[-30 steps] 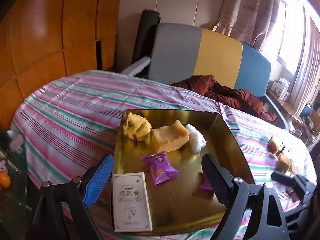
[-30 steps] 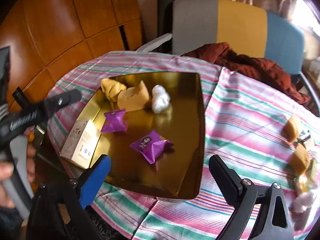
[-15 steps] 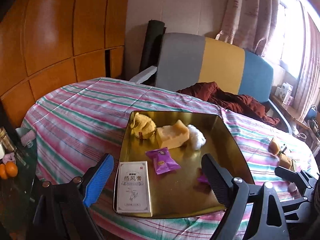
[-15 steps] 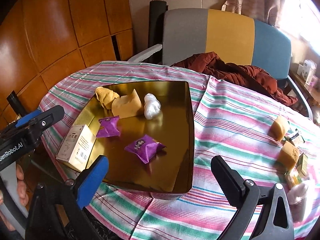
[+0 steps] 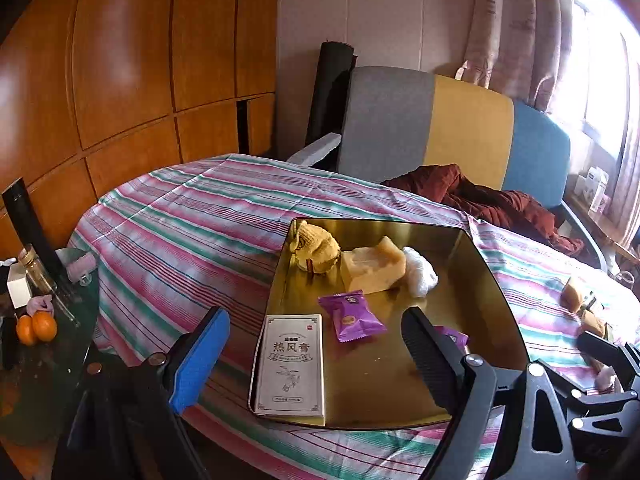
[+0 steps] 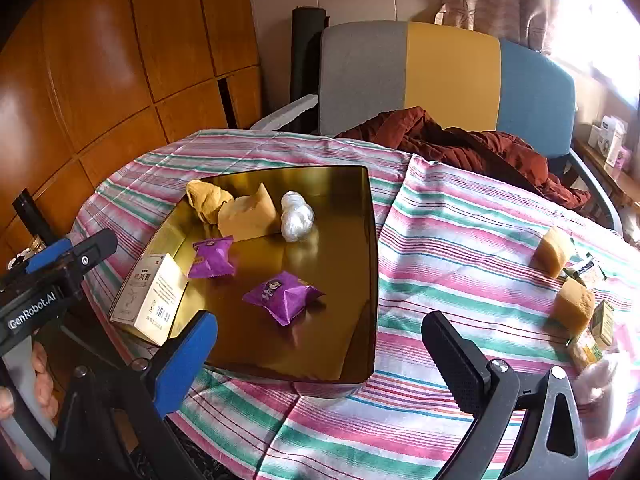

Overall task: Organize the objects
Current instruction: 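Move both grippers from the tray to the remaining items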

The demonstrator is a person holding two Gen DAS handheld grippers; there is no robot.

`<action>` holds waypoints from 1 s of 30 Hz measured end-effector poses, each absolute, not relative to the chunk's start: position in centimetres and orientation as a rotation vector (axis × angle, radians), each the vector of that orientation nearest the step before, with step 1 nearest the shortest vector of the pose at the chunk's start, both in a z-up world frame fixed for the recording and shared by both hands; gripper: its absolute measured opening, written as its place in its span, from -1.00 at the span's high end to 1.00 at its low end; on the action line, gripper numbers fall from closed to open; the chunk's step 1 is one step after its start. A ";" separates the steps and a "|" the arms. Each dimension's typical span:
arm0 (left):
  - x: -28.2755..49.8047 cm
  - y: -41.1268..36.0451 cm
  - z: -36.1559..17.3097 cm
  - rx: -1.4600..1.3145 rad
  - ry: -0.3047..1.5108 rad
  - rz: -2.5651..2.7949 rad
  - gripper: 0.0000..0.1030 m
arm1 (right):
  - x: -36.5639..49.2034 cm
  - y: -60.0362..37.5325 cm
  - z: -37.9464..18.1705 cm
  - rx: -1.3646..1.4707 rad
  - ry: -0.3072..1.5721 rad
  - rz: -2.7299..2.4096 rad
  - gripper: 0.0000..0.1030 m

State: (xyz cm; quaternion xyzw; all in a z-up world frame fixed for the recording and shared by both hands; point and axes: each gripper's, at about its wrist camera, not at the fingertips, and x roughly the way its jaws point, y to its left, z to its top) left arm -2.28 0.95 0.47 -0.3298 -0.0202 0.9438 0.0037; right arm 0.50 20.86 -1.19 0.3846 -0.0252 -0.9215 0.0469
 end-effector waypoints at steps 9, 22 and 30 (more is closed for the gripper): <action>-1.6 1.7 0.3 -1.038 -0.045 2.938 -0.74 | 0.6 21.1 -0.9 1.162 -0.073 -2.832 -0.99; -1.5 1.8 -0.1 -1.054 -0.065 2.920 -0.74 | 0.6 21.8 -0.9 1.158 -0.062 -2.874 -0.99; -1.5 2.6 -0.1 -1.052 -0.038 2.882 -0.74 | 0.9 23.3 -0.8 1.171 -0.060 -2.909 -0.99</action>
